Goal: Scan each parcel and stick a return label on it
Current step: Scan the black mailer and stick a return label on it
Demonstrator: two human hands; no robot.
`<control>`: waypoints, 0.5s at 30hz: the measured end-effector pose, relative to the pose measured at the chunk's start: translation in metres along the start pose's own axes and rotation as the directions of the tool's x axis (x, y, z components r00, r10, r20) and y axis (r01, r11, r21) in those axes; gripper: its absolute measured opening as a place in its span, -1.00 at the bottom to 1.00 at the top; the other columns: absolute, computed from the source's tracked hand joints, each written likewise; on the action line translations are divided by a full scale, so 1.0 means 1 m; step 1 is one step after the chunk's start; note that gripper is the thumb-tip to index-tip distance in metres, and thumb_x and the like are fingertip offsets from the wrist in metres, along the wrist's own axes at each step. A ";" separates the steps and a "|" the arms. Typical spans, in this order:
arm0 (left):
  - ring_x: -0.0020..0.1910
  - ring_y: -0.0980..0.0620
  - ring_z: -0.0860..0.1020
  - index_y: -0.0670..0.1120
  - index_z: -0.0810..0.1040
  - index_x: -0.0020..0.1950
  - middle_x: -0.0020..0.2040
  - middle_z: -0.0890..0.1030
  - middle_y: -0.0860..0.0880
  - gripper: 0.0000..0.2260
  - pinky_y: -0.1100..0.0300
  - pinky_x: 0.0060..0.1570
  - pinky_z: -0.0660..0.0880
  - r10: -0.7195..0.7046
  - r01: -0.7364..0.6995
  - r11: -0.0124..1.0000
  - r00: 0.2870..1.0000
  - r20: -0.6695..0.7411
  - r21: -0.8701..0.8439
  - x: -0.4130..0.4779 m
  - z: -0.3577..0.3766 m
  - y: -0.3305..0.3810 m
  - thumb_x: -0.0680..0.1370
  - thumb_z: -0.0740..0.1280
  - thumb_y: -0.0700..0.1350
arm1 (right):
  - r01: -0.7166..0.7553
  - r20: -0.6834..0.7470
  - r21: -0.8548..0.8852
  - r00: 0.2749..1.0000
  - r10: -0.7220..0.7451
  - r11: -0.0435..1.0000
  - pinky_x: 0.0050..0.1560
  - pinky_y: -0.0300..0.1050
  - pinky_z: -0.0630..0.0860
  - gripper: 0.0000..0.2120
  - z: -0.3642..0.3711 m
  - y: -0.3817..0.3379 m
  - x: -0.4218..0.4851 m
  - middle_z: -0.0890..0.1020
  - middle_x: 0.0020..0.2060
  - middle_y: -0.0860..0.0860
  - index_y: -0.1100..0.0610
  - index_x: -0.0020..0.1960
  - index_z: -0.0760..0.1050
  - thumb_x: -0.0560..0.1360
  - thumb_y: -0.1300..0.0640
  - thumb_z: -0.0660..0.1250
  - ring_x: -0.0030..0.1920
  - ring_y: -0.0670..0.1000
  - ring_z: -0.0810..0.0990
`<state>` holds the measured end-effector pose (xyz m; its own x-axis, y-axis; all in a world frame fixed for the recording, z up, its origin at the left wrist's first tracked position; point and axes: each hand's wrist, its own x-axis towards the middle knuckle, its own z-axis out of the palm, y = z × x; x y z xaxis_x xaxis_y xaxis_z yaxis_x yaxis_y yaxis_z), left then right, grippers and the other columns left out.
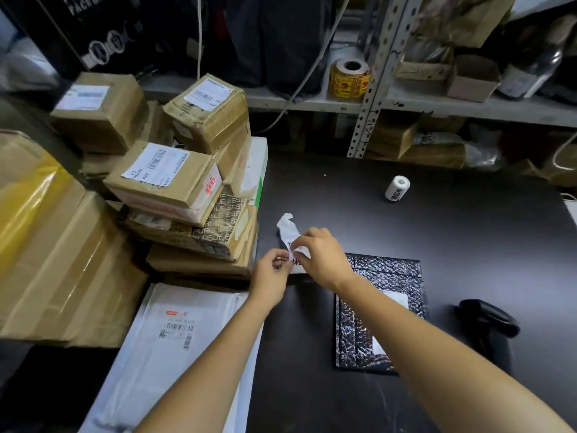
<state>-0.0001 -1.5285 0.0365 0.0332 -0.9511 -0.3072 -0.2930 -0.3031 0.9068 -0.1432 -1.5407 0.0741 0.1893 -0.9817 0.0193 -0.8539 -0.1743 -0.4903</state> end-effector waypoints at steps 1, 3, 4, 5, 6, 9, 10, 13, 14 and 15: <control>-0.10 0.06 0.58 -0.01 0.56 -0.01 -0.09 0.65 -0.04 -0.88 0.22 -0.03 0.51 -0.003 0.004 1.000 1.000 0.026 -0.020 -0.001 -0.001 0.001 0.55 0.37 -0.23 | 0.001 0.021 -0.004 1.000 0.000 1.000 0.05 -0.01 0.44 -0.83 -0.001 0.000 0.000 0.60 0.02 0.03 0.04 0.11 0.65 0.56 0.10 0.35 0.09 0.12 0.47; -0.06 0.04 0.60 -0.05 0.59 0.08 -0.06 0.66 -0.08 -0.87 0.26 -0.03 0.51 -0.035 0.040 0.997 0.997 0.073 -0.062 -0.002 -0.004 0.002 0.56 0.36 -0.22 | -0.024 0.045 0.032 0.999 0.022 0.999 0.03 0.00 0.45 -0.85 -0.003 0.001 0.000 0.64 -0.01 0.03 0.05 0.08 0.66 0.55 0.09 0.36 0.07 0.12 0.51; -0.04 0.02 0.61 -0.08 0.60 0.11 -0.05 0.67 -0.09 -0.85 0.27 -0.01 0.51 -0.044 0.051 0.996 0.995 0.090 -0.076 -0.003 -0.006 0.003 0.56 0.37 -0.22 | -0.039 0.054 0.058 0.998 0.036 0.998 0.01 -0.02 0.47 -0.86 -0.004 0.002 -0.001 0.65 -0.01 0.04 0.05 0.06 0.66 0.55 0.09 0.37 0.06 0.11 0.53; -0.04 0.02 0.61 -0.11 0.61 0.13 -0.04 0.68 -0.10 -0.84 0.28 -0.01 0.50 -0.041 0.049 0.996 0.994 0.097 -0.080 -0.003 -0.007 0.004 0.56 0.37 -0.21 | -0.049 0.062 0.077 0.997 0.045 0.996 0.00 -0.02 0.48 -0.87 -0.005 0.002 -0.001 0.66 -0.02 0.03 0.06 0.04 0.66 0.54 0.08 0.38 0.05 0.10 0.55; -0.06 0.03 0.60 -0.13 0.62 0.12 -0.06 0.67 -0.09 -0.85 0.30 -0.03 0.49 -0.030 0.037 0.997 0.995 0.097 -0.069 -0.003 -0.008 0.004 0.56 0.38 -0.19 | -0.056 0.071 0.088 0.996 0.050 0.995 0.01 -0.02 0.49 -0.87 -0.005 0.001 -0.001 0.66 -0.02 0.03 0.06 0.04 0.67 0.54 0.07 0.39 0.04 0.09 0.56; -0.09 0.05 0.57 -0.16 0.63 0.12 -0.07 0.66 -0.08 -0.84 0.29 -0.05 0.48 -0.020 0.023 0.999 0.995 0.097 -0.032 -0.003 -0.010 0.006 0.57 0.37 -0.18 | -0.062 0.098 0.085 0.994 0.054 0.994 0.00 0.00 0.51 -0.86 -0.007 0.001 -0.001 0.65 -0.05 0.03 0.03 0.02 0.67 0.54 0.01 0.39 0.02 0.07 0.57; -0.05 0.03 0.58 -0.16 0.63 0.13 -0.04 0.67 -0.09 -0.84 0.26 0.01 0.50 -0.021 0.024 0.999 0.995 0.100 -0.028 -0.003 -0.010 0.007 0.57 0.37 -0.18 | -0.055 0.105 0.074 0.993 0.047 0.996 -0.01 0.01 0.51 -0.86 -0.008 0.001 -0.002 0.65 -0.06 0.04 0.02 0.01 0.68 0.55 0.01 0.38 0.01 0.07 0.57; 0.03 -0.01 0.60 -0.16 0.63 0.16 0.02 0.68 -0.09 -0.81 0.18 0.13 0.52 -0.021 0.022 1.000 0.993 0.116 -0.007 -0.003 -0.010 0.008 0.57 0.37 -0.19 | -0.046 0.142 0.060 0.989 0.037 0.997 -0.02 0.04 0.53 -0.85 -0.010 0.001 -0.003 0.65 -0.07 0.05 0.04 0.00 0.67 0.57 0.02 0.35 0.00 0.09 0.58; 0.03 -0.01 0.60 -0.16 0.63 0.16 0.02 0.68 -0.08 -0.81 0.18 0.13 0.51 -0.016 0.015 1.000 0.992 0.125 0.014 -0.003 -0.010 0.008 0.57 0.37 -0.19 | -0.051 0.163 0.058 0.986 0.041 0.997 -0.03 0.04 0.53 -0.84 -0.011 0.002 -0.002 0.65 -0.08 0.05 0.05 0.00 0.67 0.57 0.03 0.34 -0.01 0.10 0.58; 0.03 0.00 0.60 -0.16 0.63 0.16 0.02 0.68 -0.07 -0.81 0.20 0.11 0.50 -0.013 0.008 0.999 0.991 0.133 0.038 -0.003 -0.010 0.008 0.56 0.38 -0.19 | -0.056 0.187 0.053 0.981 0.045 0.997 -0.03 0.05 0.54 -0.84 -0.012 0.003 -0.002 0.66 -0.08 0.06 0.07 0.00 0.66 0.57 0.04 0.33 -0.02 0.11 0.59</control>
<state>0.0073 -1.5287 0.0478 -0.0902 -0.9308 -0.3542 -0.3290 -0.3078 0.8927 -0.1515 -1.5399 0.0831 0.2379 -0.9571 -0.1656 -0.8363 -0.1151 -0.5361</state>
